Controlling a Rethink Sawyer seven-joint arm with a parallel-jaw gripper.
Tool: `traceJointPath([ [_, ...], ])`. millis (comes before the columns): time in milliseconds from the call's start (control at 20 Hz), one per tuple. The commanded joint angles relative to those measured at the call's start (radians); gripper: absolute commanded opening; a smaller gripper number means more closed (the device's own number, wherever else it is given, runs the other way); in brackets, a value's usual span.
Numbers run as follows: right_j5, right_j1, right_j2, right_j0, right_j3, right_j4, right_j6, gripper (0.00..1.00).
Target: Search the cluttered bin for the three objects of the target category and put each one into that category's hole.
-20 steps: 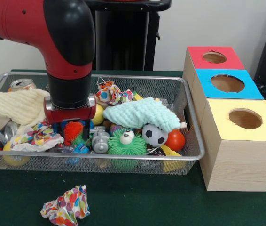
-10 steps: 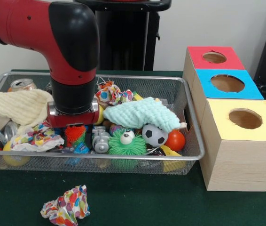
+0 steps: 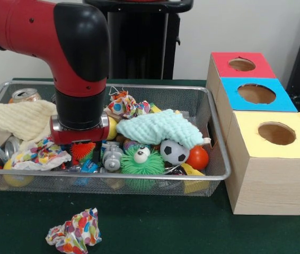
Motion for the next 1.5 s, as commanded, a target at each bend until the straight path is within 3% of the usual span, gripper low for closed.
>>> traceJointPath([
  [50, 0.044, 0.054, 0.027, 0.006, -0.057, 0.042, 0.211, 1.00],
  [1500, -0.002, 0.060, 0.037, -0.005, -0.049, 0.028, 0.191, 1.00],
])
